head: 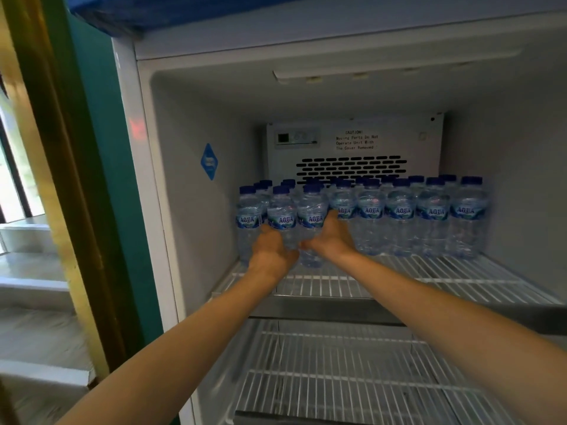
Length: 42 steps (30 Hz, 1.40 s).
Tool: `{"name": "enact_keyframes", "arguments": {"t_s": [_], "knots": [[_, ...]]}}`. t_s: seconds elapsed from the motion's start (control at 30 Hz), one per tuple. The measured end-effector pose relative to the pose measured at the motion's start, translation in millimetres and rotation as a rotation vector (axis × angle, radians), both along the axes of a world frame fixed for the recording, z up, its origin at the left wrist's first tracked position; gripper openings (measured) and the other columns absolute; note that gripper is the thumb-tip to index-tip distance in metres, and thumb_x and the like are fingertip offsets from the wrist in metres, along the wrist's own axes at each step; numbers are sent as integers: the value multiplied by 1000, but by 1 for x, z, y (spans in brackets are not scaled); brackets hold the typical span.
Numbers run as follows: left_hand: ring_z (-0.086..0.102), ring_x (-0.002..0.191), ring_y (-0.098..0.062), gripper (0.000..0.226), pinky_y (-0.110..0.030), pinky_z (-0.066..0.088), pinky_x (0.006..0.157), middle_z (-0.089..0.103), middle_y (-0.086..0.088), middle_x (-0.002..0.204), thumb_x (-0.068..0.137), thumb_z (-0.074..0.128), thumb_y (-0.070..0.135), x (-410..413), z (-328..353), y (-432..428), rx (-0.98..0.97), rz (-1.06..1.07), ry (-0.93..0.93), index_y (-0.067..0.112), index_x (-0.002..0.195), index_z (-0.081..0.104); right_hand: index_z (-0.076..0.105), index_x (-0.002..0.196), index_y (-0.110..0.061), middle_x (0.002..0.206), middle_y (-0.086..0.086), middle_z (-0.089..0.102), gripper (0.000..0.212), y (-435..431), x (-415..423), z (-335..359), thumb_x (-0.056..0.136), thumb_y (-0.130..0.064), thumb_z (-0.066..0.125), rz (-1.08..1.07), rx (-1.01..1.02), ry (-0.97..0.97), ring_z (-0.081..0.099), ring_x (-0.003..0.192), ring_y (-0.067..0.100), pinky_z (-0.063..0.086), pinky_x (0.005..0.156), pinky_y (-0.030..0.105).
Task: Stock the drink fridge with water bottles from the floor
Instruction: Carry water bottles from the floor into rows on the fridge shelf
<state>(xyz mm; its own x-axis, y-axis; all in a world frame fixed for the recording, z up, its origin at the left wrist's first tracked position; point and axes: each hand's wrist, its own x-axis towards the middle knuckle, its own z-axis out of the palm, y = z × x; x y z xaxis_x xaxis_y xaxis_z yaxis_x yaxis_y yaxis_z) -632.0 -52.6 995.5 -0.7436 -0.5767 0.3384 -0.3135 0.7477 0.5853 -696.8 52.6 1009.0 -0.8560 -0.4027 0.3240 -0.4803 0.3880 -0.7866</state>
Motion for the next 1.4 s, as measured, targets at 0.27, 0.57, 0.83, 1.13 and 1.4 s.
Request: {"name": "enact_keyframes", "arguments": {"t_s": [0.27, 0.57, 0.83, 1.13, 1.4], "knots": [[56, 115, -29, 80, -32, 47, 84, 53, -14, 127, 83, 67, 46, 7, 1, 3, -55, 39, -39, -2, 134, 30, 25, 143, -12, 136, 11, 52, 97, 3, -1, -6, 68, -24, 86, -1, 15, -14, 54, 120, 30, 48, 99, 43], [62, 105, -25, 56, -29, 51, 83, 62, -11, 121, 86, 68, 27, -1, -3, -3, -18, 16, 29, 3, 130, 44, 35, 137, -12, 135, 11, 52, 77, 6, -3, -10, 75, -21, 81, 21, -8, 15, 52, 123, 29, 45, 100, 37], [57, 114, -30, 64, -35, 49, 93, 55, -16, 129, 85, 70, 20, 1, -2, -3, 30, 7, 33, 3, 134, 31, 34, 138, -11, 136, 10, 51, 75, 8, -2, -10, 78, -18, 79, 39, -31, 25, 51, 123, 27, 42, 97, 33], [57, 114, -32, 61, -36, 48, 91, 55, -18, 128, 89, 65, 21, 2, 0, 2, 3, 11, -7, 1, 134, 29, 33, 143, -13, 137, 9, 52, 79, 9, -5, -12, 78, -18, 78, 89, -62, -17, 52, 124, 26, 42, 100, 32], [57, 115, -29, 63, -33, 48, 91, 54, -16, 128, 89, 64, 25, 5, 0, 2, 11, 26, -21, 2, 135, 28, 28, 144, -12, 134, 12, 53, 78, 7, -1, -10, 82, -20, 75, 85, -28, -9, 54, 120, 27, 42, 91, 28]]}}
